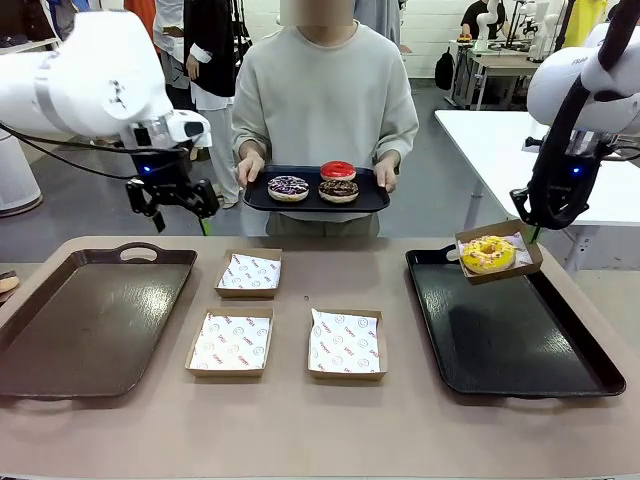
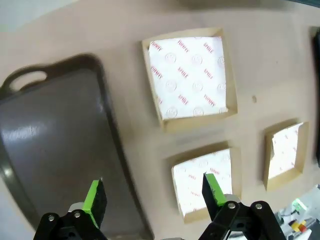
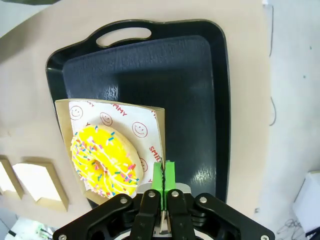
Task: Individually package the donuts and arrange them on the tray.
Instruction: Place the picked Paper togo box on the Handle tray while simultaneously picking up another Paper togo box from the table with the other hand.
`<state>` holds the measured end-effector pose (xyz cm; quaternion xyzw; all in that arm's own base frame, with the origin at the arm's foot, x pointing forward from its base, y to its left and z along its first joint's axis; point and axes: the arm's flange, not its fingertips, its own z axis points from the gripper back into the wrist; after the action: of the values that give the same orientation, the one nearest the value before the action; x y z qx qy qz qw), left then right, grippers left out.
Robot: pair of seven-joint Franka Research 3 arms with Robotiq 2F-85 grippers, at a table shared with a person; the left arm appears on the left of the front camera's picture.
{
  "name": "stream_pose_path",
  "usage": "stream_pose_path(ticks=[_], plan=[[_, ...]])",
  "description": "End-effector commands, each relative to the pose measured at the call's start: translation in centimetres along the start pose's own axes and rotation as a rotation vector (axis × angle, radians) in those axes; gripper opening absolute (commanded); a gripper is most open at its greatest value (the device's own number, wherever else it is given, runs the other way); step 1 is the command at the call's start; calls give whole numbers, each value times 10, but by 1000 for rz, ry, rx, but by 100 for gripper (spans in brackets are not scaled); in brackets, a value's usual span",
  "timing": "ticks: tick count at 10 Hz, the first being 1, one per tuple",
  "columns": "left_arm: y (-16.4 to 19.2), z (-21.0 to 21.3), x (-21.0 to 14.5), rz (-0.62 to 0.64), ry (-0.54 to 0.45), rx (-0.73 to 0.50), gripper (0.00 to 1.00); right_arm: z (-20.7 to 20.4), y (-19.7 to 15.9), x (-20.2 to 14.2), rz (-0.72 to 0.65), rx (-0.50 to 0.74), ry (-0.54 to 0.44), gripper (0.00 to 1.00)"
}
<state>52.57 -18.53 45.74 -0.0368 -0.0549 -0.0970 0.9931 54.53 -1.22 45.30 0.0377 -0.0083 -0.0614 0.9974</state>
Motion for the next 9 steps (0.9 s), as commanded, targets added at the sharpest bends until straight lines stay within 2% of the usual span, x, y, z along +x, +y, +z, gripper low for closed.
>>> stream_pose_path(ticks=[1,3,5,6,9], plan=[[-16,-19,5,8,-65,9,100,3,0,-1,2,-2,3,1],[-20,-40,17,22,-109,1,100,3,0,-1,2,-2,3,1],[-20,-60,21,24,-106,6,100,3,0,-1,2,-2,3,1],[-20,-42,18,-3,-87,-27,100,3,0,-1,2,-2,3,1],[-20,-42,18,-3,-87,-27,100,3,0,-1,2,-2,3,1]])
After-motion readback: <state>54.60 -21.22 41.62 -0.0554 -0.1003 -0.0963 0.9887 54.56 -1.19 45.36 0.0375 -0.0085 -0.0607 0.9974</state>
